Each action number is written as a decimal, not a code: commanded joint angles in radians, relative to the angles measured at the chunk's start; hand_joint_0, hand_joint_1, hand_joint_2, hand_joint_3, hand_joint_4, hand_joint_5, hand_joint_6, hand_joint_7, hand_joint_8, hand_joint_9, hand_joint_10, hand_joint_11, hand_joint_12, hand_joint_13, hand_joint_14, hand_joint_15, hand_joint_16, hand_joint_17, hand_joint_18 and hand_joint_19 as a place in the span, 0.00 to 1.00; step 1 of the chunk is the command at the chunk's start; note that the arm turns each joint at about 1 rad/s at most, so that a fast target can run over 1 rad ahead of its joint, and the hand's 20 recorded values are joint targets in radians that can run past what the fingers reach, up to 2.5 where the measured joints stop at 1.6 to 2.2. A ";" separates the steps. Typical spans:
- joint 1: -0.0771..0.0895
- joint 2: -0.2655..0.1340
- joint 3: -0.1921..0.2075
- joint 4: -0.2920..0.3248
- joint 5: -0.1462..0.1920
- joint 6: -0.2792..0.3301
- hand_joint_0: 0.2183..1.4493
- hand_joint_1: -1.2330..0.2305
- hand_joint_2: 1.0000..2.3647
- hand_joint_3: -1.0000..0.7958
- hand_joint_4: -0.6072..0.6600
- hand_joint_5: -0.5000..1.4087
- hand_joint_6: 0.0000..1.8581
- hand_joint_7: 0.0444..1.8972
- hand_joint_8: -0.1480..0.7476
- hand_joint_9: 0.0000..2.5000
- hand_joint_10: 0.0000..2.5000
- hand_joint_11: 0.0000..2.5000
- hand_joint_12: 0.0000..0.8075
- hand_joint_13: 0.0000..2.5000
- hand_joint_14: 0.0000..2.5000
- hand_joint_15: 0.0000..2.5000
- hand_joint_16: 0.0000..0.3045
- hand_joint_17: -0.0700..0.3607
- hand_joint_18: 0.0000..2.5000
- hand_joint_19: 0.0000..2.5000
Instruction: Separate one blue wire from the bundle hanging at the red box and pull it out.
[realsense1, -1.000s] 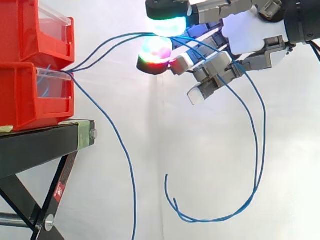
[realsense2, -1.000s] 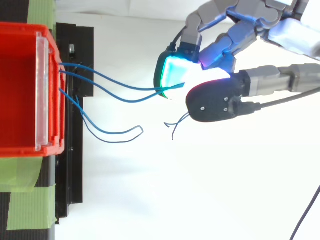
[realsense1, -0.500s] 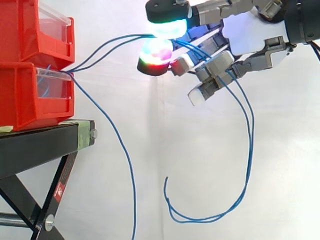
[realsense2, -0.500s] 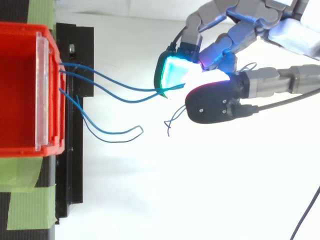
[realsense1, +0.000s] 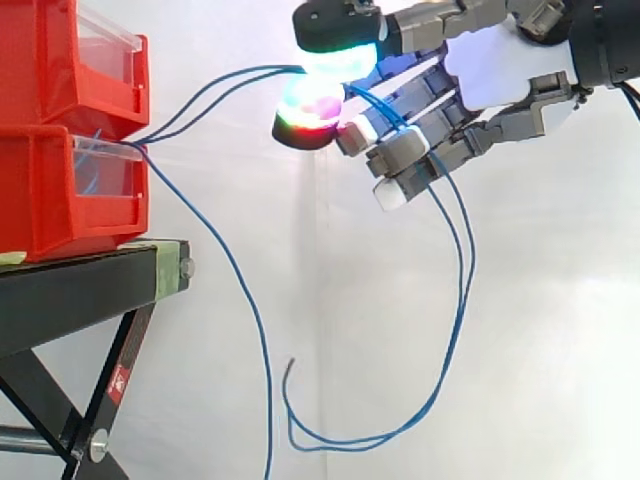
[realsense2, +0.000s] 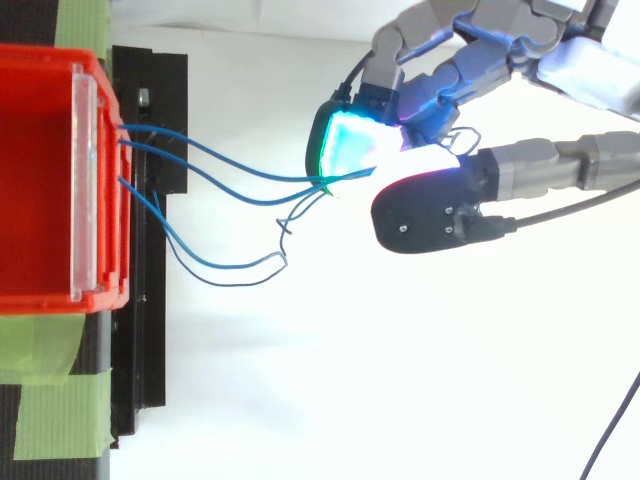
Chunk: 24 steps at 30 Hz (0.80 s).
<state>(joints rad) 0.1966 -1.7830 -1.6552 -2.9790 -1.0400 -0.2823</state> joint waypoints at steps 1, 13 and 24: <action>0.000 0.001 0.000 0.000 0.000 0.002 0.39 0.19 0.01 0.46 0.53 0.12 0.50 0.46 0.50 0.29 0.00 0.60 0.53 0.28 0.19 0.61 0.17 0.44 0.28 0.27; 0.000 0.001 0.000 -0.002 0.000 0.002 0.36 0.20 0.01 0.39 0.55 0.12 0.50 0.45 0.50 0.29 0.00 0.60 0.53 0.29 0.17 0.62 0.17 0.44 0.28 0.27; 0.001 0.001 0.000 -0.003 0.000 0.002 0.25 0.32 0.00 0.32 0.59 0.13 0.49 0.45 0.53 0.32 0.00 0.60 0.55 0.31 0.20 0.59 0.18 0.45 0.29 0.29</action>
<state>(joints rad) 0.1968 -1.7825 -1.6552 -2.9816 -1.0400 -0.2807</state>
